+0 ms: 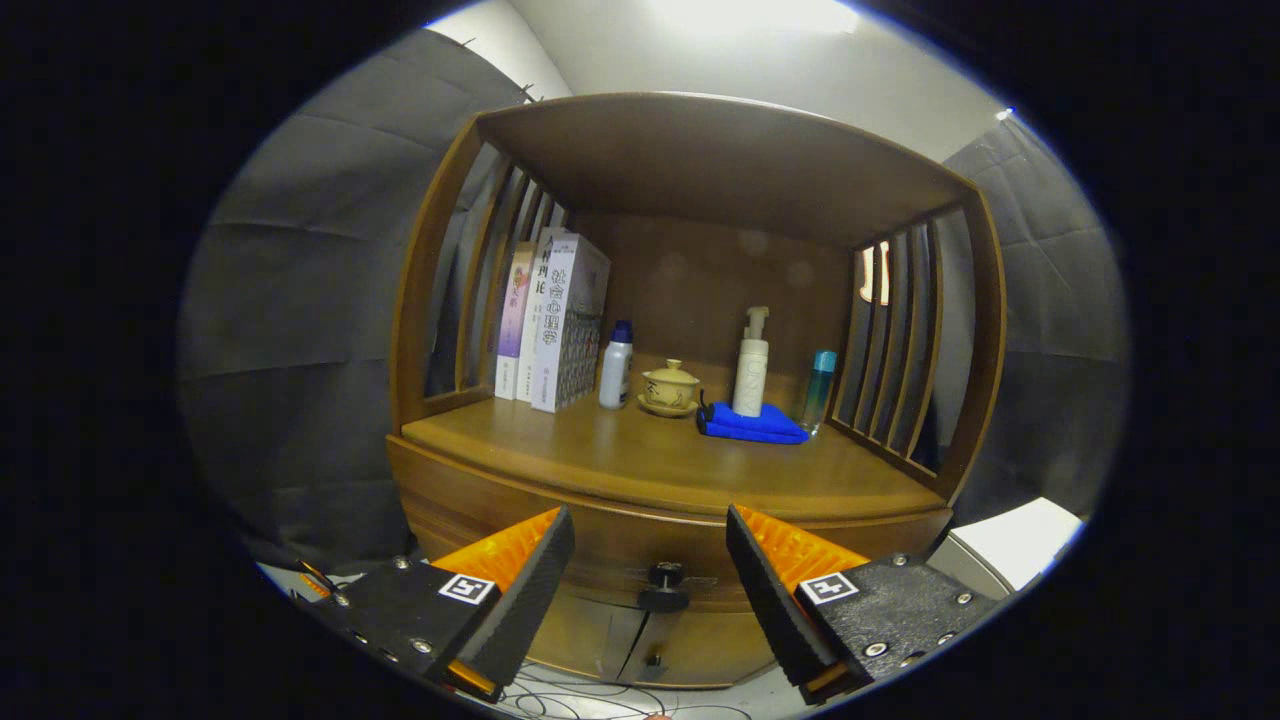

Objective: Pull open the drawer, take out the items inside it, and place them on the countertop above the cabinet.

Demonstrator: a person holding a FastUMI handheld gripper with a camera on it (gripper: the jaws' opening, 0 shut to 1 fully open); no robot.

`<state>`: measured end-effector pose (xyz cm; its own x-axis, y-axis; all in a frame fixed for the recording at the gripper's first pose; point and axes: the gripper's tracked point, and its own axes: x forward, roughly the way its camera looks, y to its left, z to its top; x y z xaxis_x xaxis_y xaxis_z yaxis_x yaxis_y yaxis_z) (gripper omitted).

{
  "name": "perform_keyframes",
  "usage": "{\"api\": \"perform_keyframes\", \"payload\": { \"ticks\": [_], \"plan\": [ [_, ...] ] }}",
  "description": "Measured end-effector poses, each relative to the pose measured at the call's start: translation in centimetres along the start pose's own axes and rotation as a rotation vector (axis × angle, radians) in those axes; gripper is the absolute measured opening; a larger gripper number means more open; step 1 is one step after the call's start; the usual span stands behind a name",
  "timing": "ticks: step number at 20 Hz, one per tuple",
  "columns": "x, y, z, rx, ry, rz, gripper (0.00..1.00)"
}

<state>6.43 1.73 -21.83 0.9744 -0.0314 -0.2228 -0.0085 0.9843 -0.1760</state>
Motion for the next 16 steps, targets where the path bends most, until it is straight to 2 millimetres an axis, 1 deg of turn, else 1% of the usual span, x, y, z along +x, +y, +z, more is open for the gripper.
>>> {"api": "perform_keyframes", "payload": {
  "ticks": [5,8,10,12,15,16],
  "plan": [
    [2.1,-0.6,-4.0,0.007,0.065,-0.063,0.95],
    [2.6,-1.2,-6.4,0.051,0.093,-0.081,0.95],
    [3.1,-1.0,-7.7,0.074,0.113,-0.076,0.94],
    [3.8,-0.9,-8.9,0.082,0.126,-0.079,0.90],
    [4.1,-0.9,-10.0,0.073,0.133,-0.082,0.84],
    [4.1,-0.8,-10.2,0.068,0.137,-0.079,0.79]
  ]
}}
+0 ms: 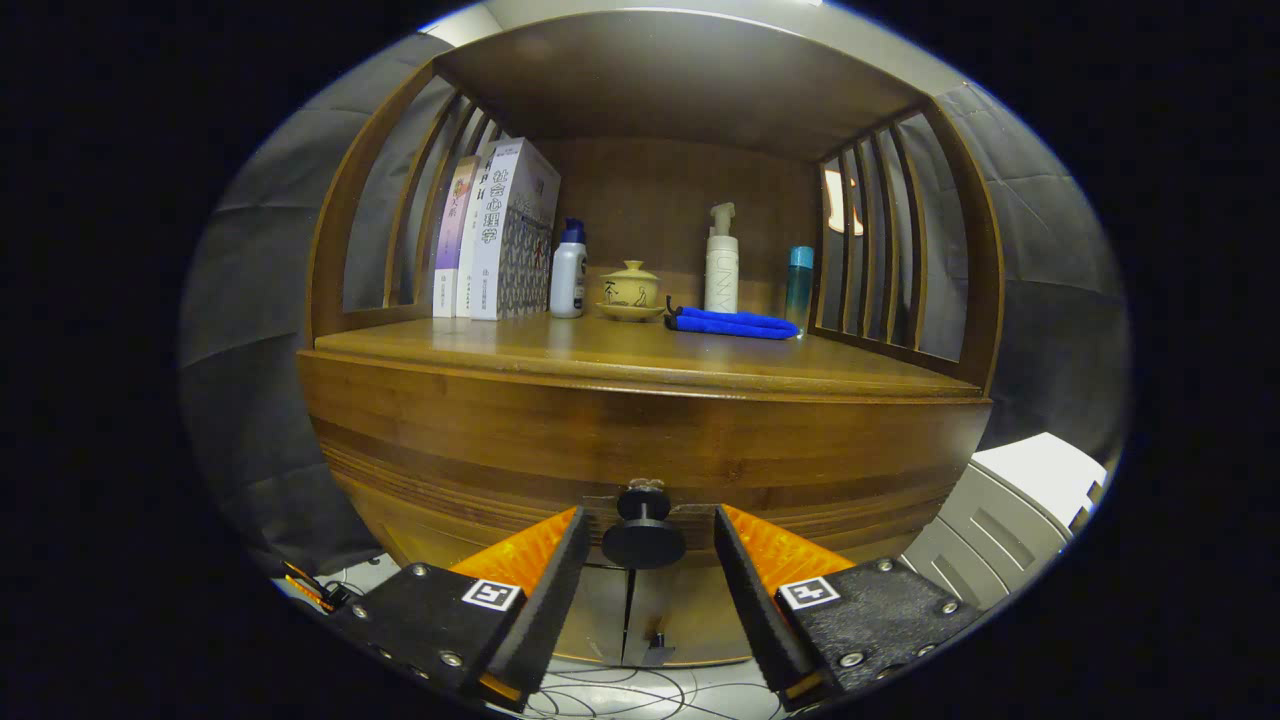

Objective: Pull open the drawer, take out the items inside it, and place them on the countertop above the cabinet.

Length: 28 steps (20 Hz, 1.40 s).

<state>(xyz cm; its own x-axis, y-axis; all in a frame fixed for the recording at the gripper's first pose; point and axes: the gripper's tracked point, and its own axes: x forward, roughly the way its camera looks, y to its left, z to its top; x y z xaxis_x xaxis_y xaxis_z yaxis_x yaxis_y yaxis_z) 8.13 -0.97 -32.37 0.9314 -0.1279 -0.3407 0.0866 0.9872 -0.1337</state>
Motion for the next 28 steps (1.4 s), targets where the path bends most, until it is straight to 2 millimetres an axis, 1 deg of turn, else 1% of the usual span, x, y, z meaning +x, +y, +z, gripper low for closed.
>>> {"api": "perform_keyframes", "payload": {
  "ticks": [1,2,3,4,7,10,12,15,16,25,28],
  "plan": [
    [0.2,0.1,-0.2,-0.002,0.003,0.005,0.76],
    [0.5,0.2,-0.4,-0.003,0.005,0.006,0.67],
    [0.4,0.3,-0.5,0.000,0.008,0.009,0.62],
    [0.6,0.3,-0.6,0.003,0.008,0.006,0.52],
    [0.8,0.3,-0.8,0.009,0.002,-0.002,0.49],
    [0.7,0.3,-1.0,0.007,-0.006,-0.006,0.39],
    [0.6,0.3,-1.1,0.003,-0.003,0.000,0.35],
    [0.1,0.2,-1.2,-0.012,0.002,0.012,0.35],
    [-0.3,0.2,-1.3,-0.020,0.004,0.012,0.35],
    [-5.9,0.1,-2.3,-0.023,0.012,0.012,0.35],
    [-5.6,0.2,-2.0,-0.027,0.017,0.009,0.35]
  ]
}}
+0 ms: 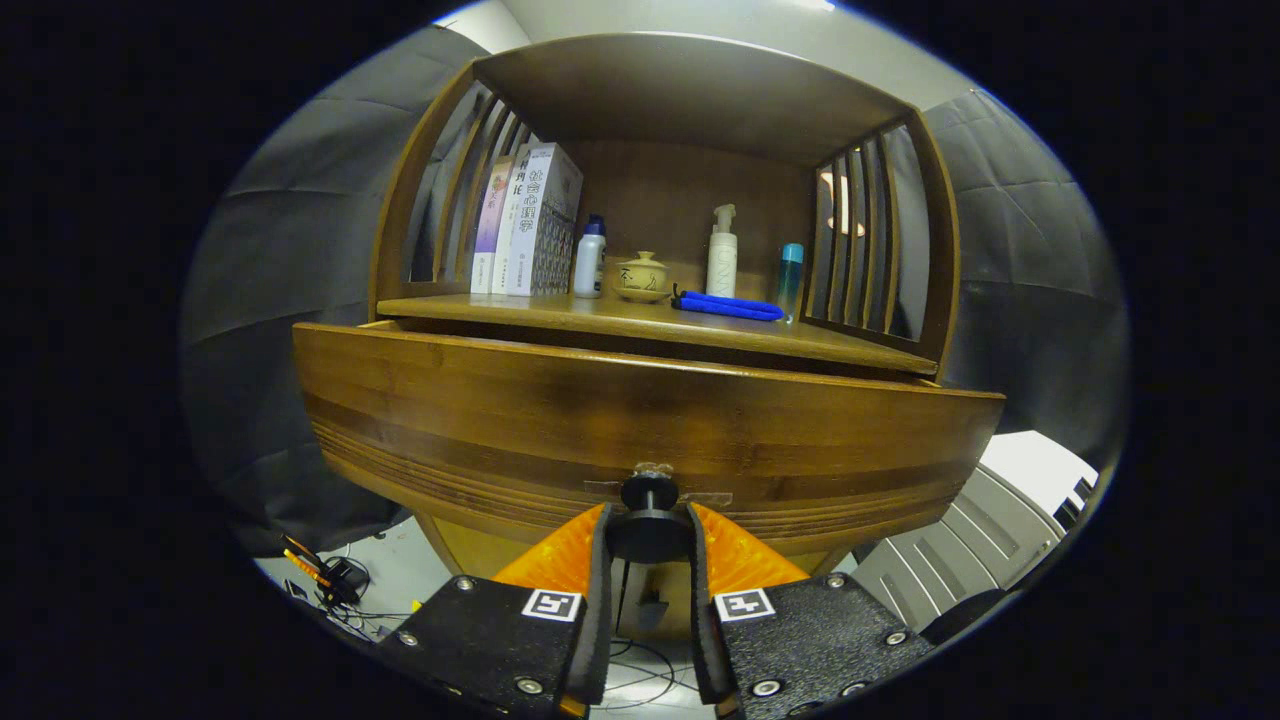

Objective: Pull open the drawer, take out the items inside it, and place them on the countertop above the cabinet.

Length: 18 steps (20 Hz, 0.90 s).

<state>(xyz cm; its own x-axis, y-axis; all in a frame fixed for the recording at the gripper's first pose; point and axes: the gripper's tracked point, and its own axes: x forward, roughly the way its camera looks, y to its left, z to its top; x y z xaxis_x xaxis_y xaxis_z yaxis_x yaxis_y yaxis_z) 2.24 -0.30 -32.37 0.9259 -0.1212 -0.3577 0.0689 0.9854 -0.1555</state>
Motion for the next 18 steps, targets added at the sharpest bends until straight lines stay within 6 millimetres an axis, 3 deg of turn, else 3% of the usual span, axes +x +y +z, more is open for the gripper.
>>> {"api": "perform_keyframes", "payload": {
  "ticks": [18],
  "plan": [
    [0.15,-0.06,-0.27,0.044,0.059,0.031,0.34]
  ]
}}
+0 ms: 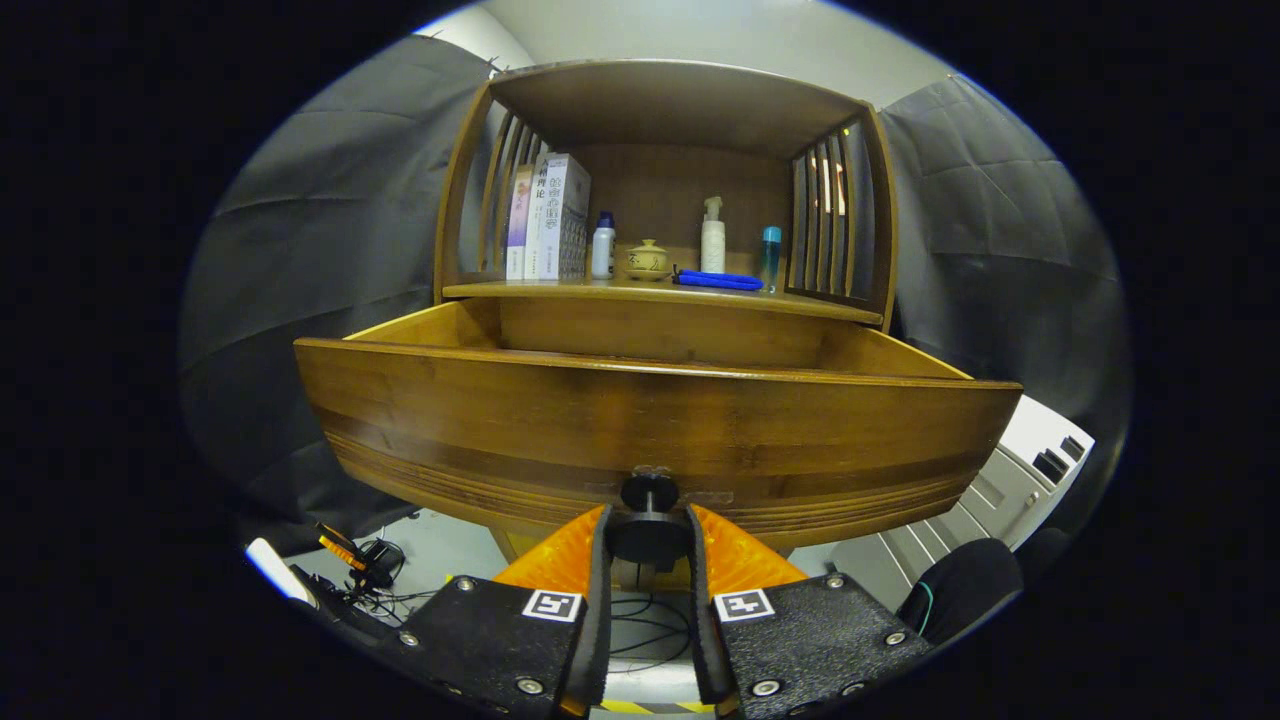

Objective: Pull open the drawer, take out the items inside it, and place them on the countertop above the cabinet.

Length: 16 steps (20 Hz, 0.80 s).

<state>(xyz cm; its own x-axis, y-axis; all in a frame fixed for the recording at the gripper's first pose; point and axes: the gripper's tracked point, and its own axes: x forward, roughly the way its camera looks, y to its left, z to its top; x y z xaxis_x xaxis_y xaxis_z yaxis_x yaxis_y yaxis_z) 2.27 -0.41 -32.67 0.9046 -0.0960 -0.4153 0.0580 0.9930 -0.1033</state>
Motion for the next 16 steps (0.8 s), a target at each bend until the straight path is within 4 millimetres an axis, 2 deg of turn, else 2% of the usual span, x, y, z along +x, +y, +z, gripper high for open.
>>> {"api": "perform_keyframes", "payload": {
  "ticks": [3,12,13,14,16],
  "plan": [
    [0.0,0.1,0.1,-0.010,0.003,0.008,0.34],
    [0.0,0.0,0.0,0.029,0.025,0.035,0.43],
    [-0.2,0.1,0.2,0.049,0.020,0.043,0.46],
    [-0.3,0.5,0.6,0.078,0.012,0.070,0.56],
    [-1.8,1.9,2.6,0.126,-0.010,0.124,0.76]
  ]
}}
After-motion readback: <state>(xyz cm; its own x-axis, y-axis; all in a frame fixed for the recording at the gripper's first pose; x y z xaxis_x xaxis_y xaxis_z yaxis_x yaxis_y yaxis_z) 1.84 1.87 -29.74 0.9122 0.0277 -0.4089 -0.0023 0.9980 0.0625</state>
